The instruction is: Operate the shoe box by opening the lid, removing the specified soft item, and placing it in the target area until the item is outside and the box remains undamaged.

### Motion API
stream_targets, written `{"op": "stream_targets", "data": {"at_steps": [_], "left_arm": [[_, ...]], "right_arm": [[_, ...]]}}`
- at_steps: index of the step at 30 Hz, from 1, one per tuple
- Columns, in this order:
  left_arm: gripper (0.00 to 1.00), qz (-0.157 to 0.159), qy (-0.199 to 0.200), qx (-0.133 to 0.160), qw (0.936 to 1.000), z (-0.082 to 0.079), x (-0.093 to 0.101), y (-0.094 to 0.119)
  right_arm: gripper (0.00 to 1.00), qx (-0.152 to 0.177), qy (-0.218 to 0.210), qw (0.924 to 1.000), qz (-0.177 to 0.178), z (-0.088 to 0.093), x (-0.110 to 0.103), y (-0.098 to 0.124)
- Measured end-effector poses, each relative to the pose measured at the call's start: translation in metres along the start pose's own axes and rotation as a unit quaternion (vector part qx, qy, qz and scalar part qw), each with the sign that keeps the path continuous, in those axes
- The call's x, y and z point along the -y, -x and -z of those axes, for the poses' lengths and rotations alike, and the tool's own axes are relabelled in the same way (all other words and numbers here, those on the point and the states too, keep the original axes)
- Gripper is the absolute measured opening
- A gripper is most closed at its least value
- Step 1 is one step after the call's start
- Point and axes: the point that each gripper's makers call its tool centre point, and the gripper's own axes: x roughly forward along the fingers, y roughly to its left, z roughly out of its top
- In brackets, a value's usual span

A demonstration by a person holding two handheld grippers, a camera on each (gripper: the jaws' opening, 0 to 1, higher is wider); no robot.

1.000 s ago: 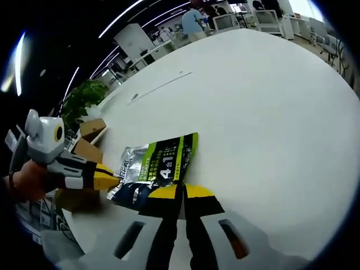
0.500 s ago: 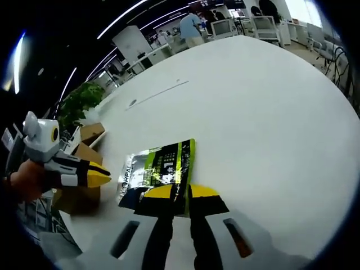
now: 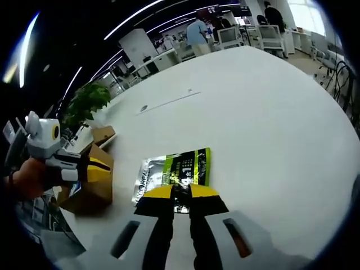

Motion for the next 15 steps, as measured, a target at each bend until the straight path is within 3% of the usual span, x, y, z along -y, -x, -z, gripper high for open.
{"op": "stream_targets", "data": {"at_steps": [11,15], "left_arm": [[0.11,-0.006,0.017,0.048,0.9987,0.000,-0.023,0.039],[0.11,-0.009,0.024,0.063,0.9977,0.008,-0.033,0.056]], "right_arm": [[0.08,0.005,0.024,0.9995,-0.019,-0.006,-0.040,0.000],[0.08,0.006,0.034,0.9989,-0.032,-0.005,-0.061,-0.005]]}}
